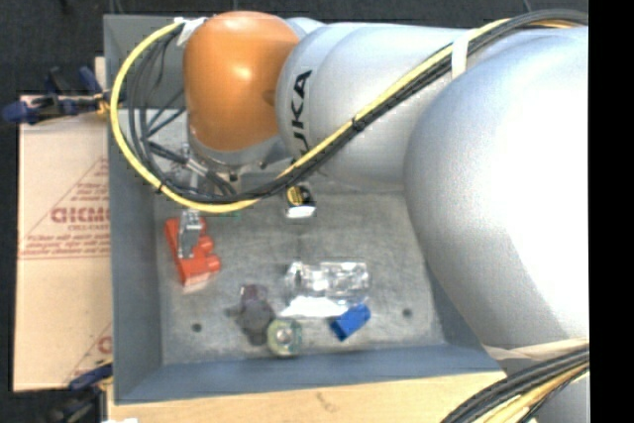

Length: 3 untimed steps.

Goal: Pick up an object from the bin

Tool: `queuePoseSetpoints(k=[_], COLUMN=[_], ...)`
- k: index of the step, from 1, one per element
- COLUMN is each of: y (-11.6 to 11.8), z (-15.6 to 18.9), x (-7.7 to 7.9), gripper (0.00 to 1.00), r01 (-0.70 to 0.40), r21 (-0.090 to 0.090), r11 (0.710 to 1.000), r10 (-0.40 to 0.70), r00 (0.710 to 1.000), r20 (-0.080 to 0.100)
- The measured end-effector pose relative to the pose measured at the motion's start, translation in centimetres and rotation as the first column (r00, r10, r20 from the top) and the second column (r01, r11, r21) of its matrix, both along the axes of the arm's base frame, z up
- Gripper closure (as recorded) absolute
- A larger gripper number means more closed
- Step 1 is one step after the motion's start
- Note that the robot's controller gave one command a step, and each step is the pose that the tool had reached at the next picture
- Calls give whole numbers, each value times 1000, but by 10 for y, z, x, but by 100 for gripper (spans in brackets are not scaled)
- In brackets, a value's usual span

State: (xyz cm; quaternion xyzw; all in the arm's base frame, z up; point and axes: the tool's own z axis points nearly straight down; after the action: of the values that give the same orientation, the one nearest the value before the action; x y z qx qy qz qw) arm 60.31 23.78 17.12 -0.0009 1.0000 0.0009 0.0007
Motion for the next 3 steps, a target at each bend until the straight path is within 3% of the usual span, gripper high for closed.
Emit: queuePoseSetpoints(k=[1, 2, 3], y=[0, -5, -3], z=[-50, -19, -52], x=[23, 29, -13], gripper=[0, 0, 0], r01=[216, 299, -606], r21=[1, 3, -2], r11=[976, 954, 795], r10=[-216, -299, 606], r00=[976, 954, 795], r20=[0, 5, 0])
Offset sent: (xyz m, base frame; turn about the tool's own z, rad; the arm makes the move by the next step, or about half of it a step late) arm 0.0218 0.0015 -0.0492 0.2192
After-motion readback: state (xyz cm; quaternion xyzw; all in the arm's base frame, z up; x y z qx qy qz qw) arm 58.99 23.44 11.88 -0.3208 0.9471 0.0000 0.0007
